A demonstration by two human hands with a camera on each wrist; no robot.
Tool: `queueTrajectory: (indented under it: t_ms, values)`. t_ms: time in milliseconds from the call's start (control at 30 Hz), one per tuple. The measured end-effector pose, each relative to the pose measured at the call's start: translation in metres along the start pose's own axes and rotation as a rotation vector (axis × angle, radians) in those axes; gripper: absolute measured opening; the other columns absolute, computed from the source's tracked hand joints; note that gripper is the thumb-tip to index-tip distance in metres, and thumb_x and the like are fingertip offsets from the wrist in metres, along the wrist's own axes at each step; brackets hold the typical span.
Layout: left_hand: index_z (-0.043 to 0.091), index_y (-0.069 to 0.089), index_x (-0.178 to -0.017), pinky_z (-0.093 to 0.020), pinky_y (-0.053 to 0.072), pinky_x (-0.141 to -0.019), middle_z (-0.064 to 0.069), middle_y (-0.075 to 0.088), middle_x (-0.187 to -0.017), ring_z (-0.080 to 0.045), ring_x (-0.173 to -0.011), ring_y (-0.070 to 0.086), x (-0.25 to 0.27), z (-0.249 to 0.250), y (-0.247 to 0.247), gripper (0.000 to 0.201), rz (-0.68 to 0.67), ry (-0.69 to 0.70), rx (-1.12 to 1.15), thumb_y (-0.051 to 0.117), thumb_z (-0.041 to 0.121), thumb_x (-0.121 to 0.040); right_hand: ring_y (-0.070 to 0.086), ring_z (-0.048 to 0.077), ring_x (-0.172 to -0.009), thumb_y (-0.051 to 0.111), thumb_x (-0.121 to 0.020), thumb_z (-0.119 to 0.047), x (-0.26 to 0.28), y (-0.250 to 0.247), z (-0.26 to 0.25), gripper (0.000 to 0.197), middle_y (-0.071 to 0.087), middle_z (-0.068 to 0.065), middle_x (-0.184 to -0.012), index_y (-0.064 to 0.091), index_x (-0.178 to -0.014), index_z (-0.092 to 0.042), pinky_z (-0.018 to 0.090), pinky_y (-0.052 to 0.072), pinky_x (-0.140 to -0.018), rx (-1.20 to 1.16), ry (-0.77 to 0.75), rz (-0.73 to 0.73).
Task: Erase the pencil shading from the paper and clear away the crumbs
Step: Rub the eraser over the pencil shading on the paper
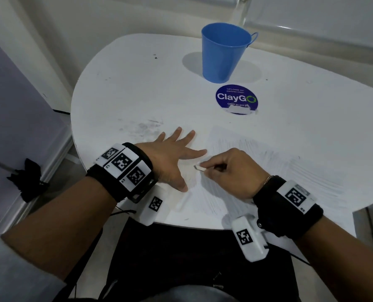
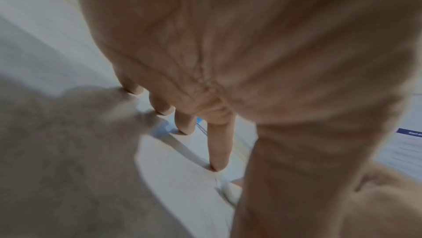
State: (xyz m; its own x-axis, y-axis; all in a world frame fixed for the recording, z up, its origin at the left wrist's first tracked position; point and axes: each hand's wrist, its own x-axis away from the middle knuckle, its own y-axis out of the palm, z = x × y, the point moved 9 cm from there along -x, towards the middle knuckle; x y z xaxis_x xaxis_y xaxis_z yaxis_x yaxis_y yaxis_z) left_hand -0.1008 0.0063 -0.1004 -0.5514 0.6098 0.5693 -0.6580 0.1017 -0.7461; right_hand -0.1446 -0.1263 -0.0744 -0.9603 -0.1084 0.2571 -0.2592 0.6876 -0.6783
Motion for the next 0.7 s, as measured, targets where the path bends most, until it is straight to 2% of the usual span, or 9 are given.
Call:
queueTrajectory:
  t_ms: [67,133,233,300,433,600,700]
  values:
    - [0.061,0.000,-0.152,-0.046,-0.018,-0.122,0.016,-0.032,-0.161,-0.010,-0.143,-0.039,0.001,0.003,0.002,0.107,-0.015,0.002,-0.026,0.077,0.051,-0.079,0.063,-0.007,-0.083,0.068,-0.091,-0.027,0.007,0.009,-0.003,0.018,0.071,-0.023,-0.099,0.076,-0.105,-0.034,0.014,0.047,-0.080,0.026,-0.037,-0.058]
    - [0.060,-0.002,-0.152,-0.047,-0.018,-0.122,0.015,-0.033,-0.161,-0.011,-0.144,-0.039,0.002,0.008,0.003,0.109,-0.022,0.012,-0.044,0.078,0.052,-0.078,0.064,-0.005,-0.091,0.068,-0.091,-0.028,0.011,0.010,-0.002,0.018,0.071,-0.022,-0.105,0.076,-0.105,-0.036,0.019,0.051,-0.086,0.023,-0.042,-0.070]
    - [0.060,-0.003,-0.152,-0.047,-0.018,-0.122,0.015,-0.033,-0.161,-0.010,-0.143,-0.039,0.001,0.011,0.004,0.110,-0.026,0.015,-0.048,0.078,0.054,-0.077,0.066,0.001,-0.085,0.066,-0.093,-0.025,0.008,-0.007,0.009,0.019,0.073,-0.017,-0.094,0.076,-0.106,-0.035,0.028,0.055,-0.086,-0.040,0.021,0.033]
    - [0.061,-0.003,-0.152,-0.047,-0.019,-0.122,0.016,-0.033,-0.160,-0.010,-0.143,-0.039,0.001,0.009,0.005,0.110,-0.025,0.006,-0.041,0.078,0.054,-0.077,0.066,0.001,-0.086,0.065,-0.093,-0.025,0.008,-0.009,0.009,0.020,0.073,-0.016,-0.095,0.075,-0.108,-0.034,0.026,0.055,-0.087,-0.015,0.019,0.050]
    - [0.062,-0.002,-0.151,-0.047,-0.018,-0.122,0.016,-0.033,-0.160,-0.010,-0.144,-0.039,-0.001,0.009,0.006,0.111,-0.023,0.002,-0.046,0.079,0.054,-0.075,0.064,-0.001,-0.100,0.067,-0.091,-0.030,0.018,0.014,-0.006,0.020,0.070,-0.021,-0.113,0.075,-0.109,-0.037,0.023,0.051,-0.092,0.095,-0.059,-0.103]
    - [0.062,-0.001,-0.151,-0.047,-0.018,-0.122,0.018,-0.032,-0.160,-0.008,-0.143,-0.040,-0.003,0.008,0.006,0.110,-0.020,-0.001,-0.029,0.079,0.054,-0.075,0.065,0.003,-0.086,0.066,-0.092,-0.031,0.009,-0.008,-0.004,0.018,0.073,-0.017,-0.098,0.075,-0.105,-0.039,0.021,0.050,-0.080,0.139,-0.022,0.000]
    - [0.064,0.000,-0.150,-0.047,-0.017,-0.123,0.020,-0.032,-0.160,-0.007,-0.143,-0.040,-0.002,0.008,0.006,0.110,-0.016,-0.003,-0.019,0.079,0.053,-0.074,0.066,0.003,-0.086,0.065,-0.092,-0.032,0.019,0.007,-0.012,0.019,0.074,-0.018,-0.100,0.075,-0.107,-0.038,0.025,0.054,-0.083,0.209,-0.070,-0.099]
